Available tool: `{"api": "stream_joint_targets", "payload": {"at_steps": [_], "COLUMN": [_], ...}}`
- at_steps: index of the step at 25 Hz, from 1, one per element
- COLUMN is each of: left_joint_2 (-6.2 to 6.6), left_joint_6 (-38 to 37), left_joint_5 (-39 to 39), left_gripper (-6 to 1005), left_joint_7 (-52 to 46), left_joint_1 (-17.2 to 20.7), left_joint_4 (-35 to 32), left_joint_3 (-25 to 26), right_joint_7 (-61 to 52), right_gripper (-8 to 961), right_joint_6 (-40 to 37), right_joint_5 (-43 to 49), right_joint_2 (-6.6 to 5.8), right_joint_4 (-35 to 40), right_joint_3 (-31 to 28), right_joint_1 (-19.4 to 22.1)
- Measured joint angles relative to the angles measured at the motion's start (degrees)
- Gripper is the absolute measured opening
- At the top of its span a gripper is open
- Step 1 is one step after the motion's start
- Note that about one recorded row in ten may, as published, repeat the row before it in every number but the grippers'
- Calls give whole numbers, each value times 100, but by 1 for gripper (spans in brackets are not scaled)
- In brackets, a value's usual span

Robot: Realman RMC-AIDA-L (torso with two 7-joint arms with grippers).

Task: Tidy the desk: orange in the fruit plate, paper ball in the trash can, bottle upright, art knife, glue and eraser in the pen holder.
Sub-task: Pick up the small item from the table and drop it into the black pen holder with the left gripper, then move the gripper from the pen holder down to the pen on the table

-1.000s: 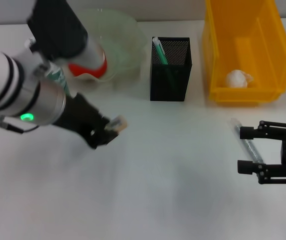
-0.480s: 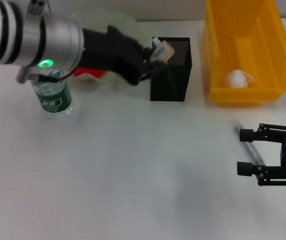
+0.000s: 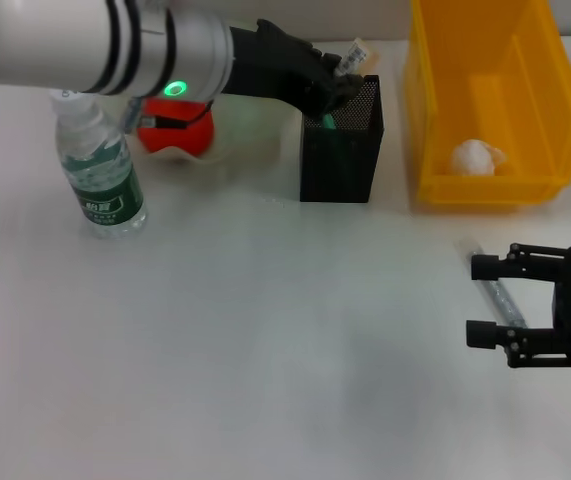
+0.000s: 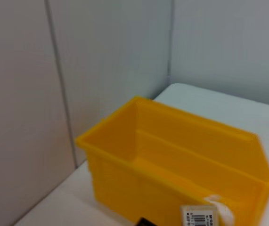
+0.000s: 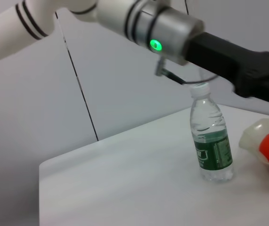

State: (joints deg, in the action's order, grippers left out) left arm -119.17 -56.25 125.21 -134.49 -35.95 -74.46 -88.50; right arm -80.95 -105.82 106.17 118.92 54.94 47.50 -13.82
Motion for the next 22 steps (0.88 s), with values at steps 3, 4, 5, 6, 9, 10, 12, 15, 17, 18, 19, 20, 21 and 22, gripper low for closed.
{"api": "stream_joint_targets", "payload": {"at_steps": [3, 4, 5, 6, 9, 10, 12, 15, 17, 18, 19, 20, 21, 22], "left_joint_2": [-1, -1, -1, -1, -1, -1, -1, -1, 0, 0, 0, 0, 0, 0], "left_joint_6": [468, 637, 637, 736, 928, 928, 941, 1023, 1044, 1042, 1031, 1031, 1029, 1028], "left_joint_5": [1, 3, 3, 3, 25, 25, 38, 26, 14, 12, 1, 1, -8, -48], "left_gripper": [305, 306, 308, 309, 312, 313, 315, 319, 321, 322, 323, 324, 326, 327], "left_joint_7": [1, 1, 1, 2, 2, 2, 2, -14, -24, -24, -26, -26, -27, -24], "left_joint_1": [-229, -302, -302, -348, -440, -440, -442, -416, -414, -414, -407, -407, -401, -379], "left_joint_4": [502, 684, 684, 785, 1030, 1030, 1059, 1111, 1141, 1146, 1128, 1128, 1115, 1088], "left_joint_3": [-125, -155, -155, -165, -168, -168, -169, -168, -168, -172, -212, -212, -228, -235], "right_joint_7": [0, 0, 0, 0, 0, 0, 0, 1, 1, 1, 1, 1, -1, -1], "right_gripper": [759, 759, 759, 759, 759, 759, 759, 759, 759, 759, 759, 759, 759, 759], "right_joint_6": [4, 7, 7, 9, 16, 16, 21, 27, 30, 33, 58, 58, 85, 85], "right_joint_5": [0, 0, 0, 0, 1, 1, 3, 5, 6, 8, 12, 12, 16, 16], "right_joint_2": [0, -1, -1, -3, -9, -9, -15, -25, -26, -26, -29, -29, -35, -35], "right_joint_4": [-33, -82, -82, -109, -156, -157, -158, -159, -159, -159, -159, -159, -157, -157], "right_joint_3": [3, -8, -8, -17, -28, -31, -36, -39, -39, -40, -40, -40, -41, -41], "right_joint_1": [-50, -91, -91, -108, -138, -142, -148, -178, -205, -216, -240, -240, -255, -255]}}
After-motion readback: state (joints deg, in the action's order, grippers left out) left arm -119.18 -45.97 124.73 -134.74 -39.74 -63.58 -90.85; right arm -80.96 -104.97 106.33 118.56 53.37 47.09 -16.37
